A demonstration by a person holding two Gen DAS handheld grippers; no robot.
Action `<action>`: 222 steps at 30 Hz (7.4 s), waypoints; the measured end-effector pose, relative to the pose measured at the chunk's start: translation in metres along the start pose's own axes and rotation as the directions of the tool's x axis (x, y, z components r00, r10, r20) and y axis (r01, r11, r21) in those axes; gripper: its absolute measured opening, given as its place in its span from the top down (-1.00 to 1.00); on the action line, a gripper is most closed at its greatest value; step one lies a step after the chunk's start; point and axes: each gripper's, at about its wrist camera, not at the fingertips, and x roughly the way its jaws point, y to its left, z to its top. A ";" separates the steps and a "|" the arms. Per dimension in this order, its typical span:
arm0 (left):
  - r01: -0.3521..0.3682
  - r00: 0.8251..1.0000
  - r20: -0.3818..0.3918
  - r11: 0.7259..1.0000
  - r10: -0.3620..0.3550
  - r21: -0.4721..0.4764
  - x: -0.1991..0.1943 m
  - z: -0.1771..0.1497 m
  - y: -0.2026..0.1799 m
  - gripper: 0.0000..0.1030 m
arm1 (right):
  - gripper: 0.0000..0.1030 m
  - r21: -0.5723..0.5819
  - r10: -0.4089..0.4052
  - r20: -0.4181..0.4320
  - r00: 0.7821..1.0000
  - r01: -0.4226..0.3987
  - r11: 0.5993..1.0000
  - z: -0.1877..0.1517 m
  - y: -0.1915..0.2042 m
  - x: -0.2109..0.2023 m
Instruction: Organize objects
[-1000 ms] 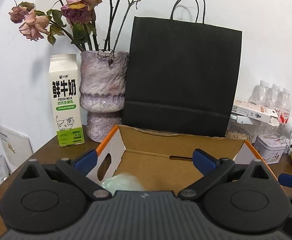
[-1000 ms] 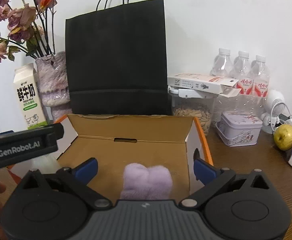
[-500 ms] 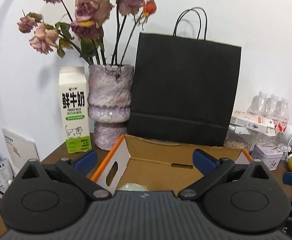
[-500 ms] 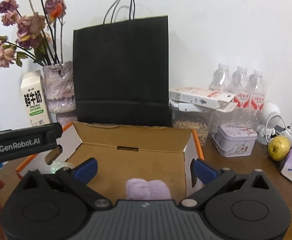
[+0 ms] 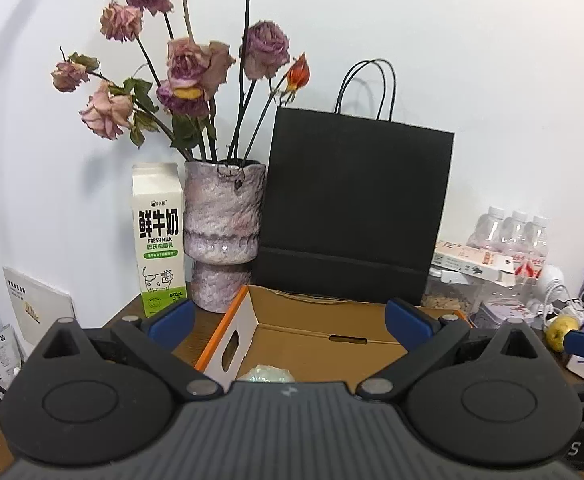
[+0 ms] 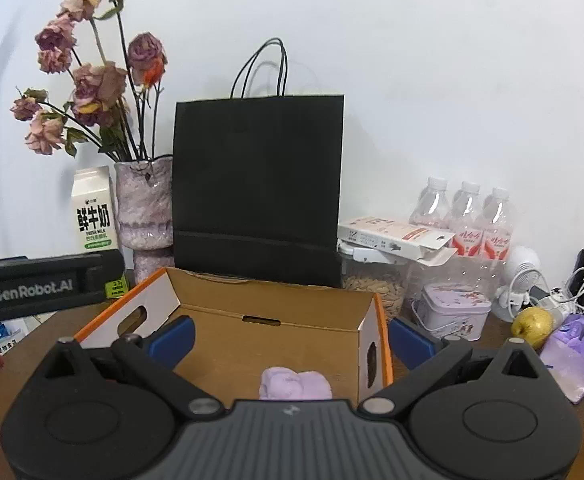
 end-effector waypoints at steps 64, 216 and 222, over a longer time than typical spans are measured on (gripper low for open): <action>0.055 0.996 -0.072 0.997 -0.051 0.051 -0.253 -0.111 0.057 -1.00 | -1.00 -0.016 0.039 -0.020 0.999 -0.040 0.999 -0.153 0.000 -0.257; 0.148 0.988 -0.058 0.986 -0.144 0.080 -0.124 -0.057 0.024 0.19 | 0.88 0.044 0.204 0.160 0.966 -0.214 0.976 -0.090 0.019 -0.149; 0.136 0.989 -0.055 0.990 -0.134 0.039 -0.098 -0.043 0.024 0.20 | 0.88 0.060 0.235 0.147 0.961 -0.245 0.968 -0.075 0.021 -0.122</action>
